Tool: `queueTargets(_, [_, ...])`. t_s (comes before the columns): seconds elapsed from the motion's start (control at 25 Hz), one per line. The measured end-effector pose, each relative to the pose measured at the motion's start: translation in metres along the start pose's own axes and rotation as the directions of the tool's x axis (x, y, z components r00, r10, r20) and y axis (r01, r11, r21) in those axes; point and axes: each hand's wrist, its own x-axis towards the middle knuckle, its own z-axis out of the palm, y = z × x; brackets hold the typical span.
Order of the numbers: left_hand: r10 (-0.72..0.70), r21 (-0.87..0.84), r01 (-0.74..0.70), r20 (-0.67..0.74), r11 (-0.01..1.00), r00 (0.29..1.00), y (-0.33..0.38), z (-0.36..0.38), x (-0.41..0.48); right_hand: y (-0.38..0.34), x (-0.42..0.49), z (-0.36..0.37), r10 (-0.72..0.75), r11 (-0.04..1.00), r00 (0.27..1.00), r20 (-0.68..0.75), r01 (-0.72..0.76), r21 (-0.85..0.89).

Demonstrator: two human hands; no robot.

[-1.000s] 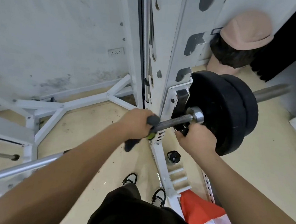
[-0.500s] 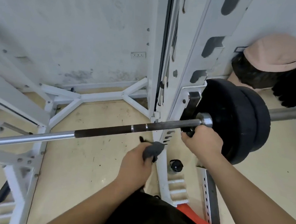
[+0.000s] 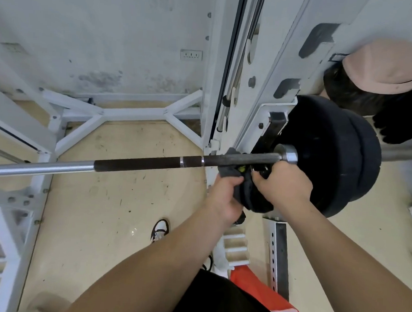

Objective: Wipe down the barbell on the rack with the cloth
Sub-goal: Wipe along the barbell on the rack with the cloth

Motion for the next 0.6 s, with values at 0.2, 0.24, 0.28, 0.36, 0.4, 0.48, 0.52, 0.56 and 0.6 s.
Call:
queueTargets(0.2, [0.035,-0.134,-0.038,-0.020,0.990,0.999,0.035,-0.030,-0.009,0.002,0.001,0.003,0.007,1.000,1.000,0.027,-0.008,0.024])
queueTargets(0.24, [0.008,-0.127,-0.011,-0.027,0.992,1.000,0.030,-0.025,-0.006,0.002,0.002,0.003,0.005,1.000,1.000,0.023,-0.006,0.020])
queueTargets(0.28, [-0.031,-0.088,0.026,-0.053,0.996,0.998,0.021,-0.017,-0.002,0.001,0.002,0.003,0.001,1.000,1.000,0.023,-0.002,0.016])
queueTargets(0.36, [-0.072,-0.005,0.072,-0.082,0.997,0.994,0.007,0.001,-0.002,0.002,0.003,0.002,0.004,1.000,1.000,0.028,-0.005,0.013])
queueTargets(0.4, [-0.082,0.002,0.082,-0.087,0.997,0.993,0.010,0.003,-0.005,0.003,0.003,0.001,0.009,1.000,0.999,0.031,-0.009,0.011])
queueTargets(0.48, [-0.045,-0.021,0.044,-0.075,0.999,0.996,0.028,-0.012,-0.016,0.005,0.001,0.000,0.011,1.000,0.999,0.031,-0.011,0.016])
queueTargets(0.52, [-0.017,-0.058,0.012,-0.091,0.998,0.996,0.039,-0.021,-0.025,0.004,0.000,0.001,0.006,1.000,0.999,0.032,-0.007,0.023])
queueTargets(0.56, [-0.011,-0.099,0.000,-0.109,0.995,0.994,0.045,-0.026,-0.032,0.003,-0.002,0.002,0.003,1.000,1.000,0.030,-0.004,0.031])
queueTargets(0.6, [-0.026,-0.130,0.011,-0.115,0.991,0.993,0.043,-0.023,-0.034,0.002,-0.003,0.002,0.004,0.999,1.000,0.025,-0.005,0.038])
